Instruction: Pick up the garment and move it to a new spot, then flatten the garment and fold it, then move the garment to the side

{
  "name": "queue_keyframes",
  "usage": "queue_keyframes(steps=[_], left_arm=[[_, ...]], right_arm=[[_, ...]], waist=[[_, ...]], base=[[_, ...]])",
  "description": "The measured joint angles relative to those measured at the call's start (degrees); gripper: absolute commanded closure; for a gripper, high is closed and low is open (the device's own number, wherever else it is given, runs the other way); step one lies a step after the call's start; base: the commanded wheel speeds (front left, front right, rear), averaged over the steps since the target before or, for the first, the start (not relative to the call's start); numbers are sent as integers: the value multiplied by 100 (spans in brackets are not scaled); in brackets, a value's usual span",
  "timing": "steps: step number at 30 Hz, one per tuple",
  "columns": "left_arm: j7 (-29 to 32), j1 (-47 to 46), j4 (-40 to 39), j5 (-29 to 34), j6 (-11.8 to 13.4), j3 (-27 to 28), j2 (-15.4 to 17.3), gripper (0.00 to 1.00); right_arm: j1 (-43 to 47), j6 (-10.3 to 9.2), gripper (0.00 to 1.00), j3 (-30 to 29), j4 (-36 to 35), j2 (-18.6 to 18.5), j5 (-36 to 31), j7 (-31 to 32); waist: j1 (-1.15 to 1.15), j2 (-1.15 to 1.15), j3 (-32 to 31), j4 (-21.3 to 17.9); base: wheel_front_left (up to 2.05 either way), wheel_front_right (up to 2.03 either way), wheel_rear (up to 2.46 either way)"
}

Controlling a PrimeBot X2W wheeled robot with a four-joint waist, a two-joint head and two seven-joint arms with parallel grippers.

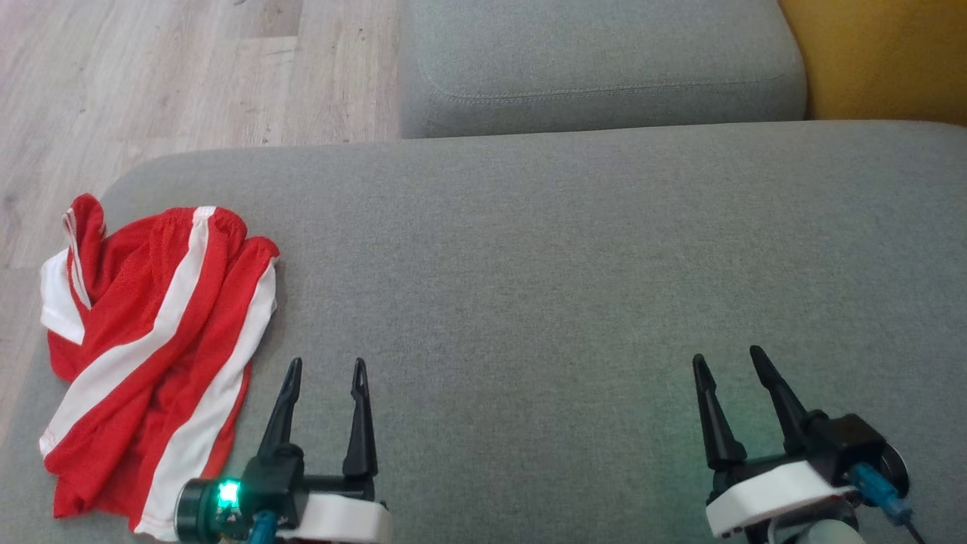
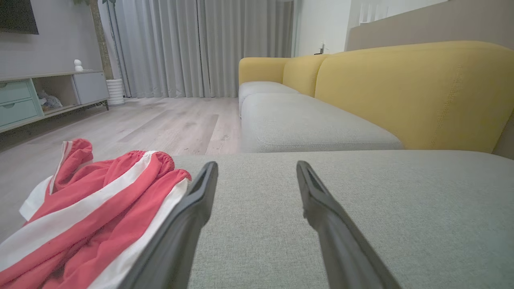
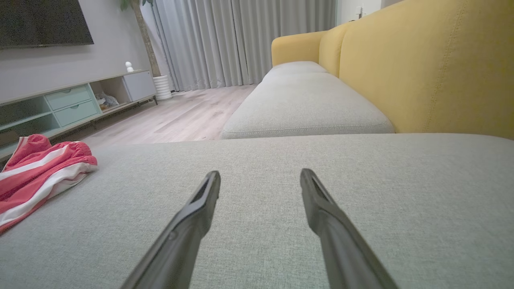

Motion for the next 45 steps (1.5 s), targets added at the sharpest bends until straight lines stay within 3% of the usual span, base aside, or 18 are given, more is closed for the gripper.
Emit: queue_keyframes(steps=[10,26,32,45], left_arm=[[-169,0,-86,544,100,-30,-8,0],[-169,-3,-56,548,93,-13,-15,0],[-169,-8,-59,547,149,20,-15,0],[-169,40,-403,590,278,407,-16,0]], right_arm=[[1,0,0,79,-13,-2,-677,-155],[13,0,0,19,-16,-3,-678,-155],[129,0,0,-16,-30,-4,-673,-155],[132,0,0,-189,-59,-3,-641,-155]], waist=[[0,0,10,-6],[0,0,26,140],[0,0,60,565],[0,0,142,2003]], base=[[0,0,0],[0,0,0],[0,0,0],[0,0,0]])
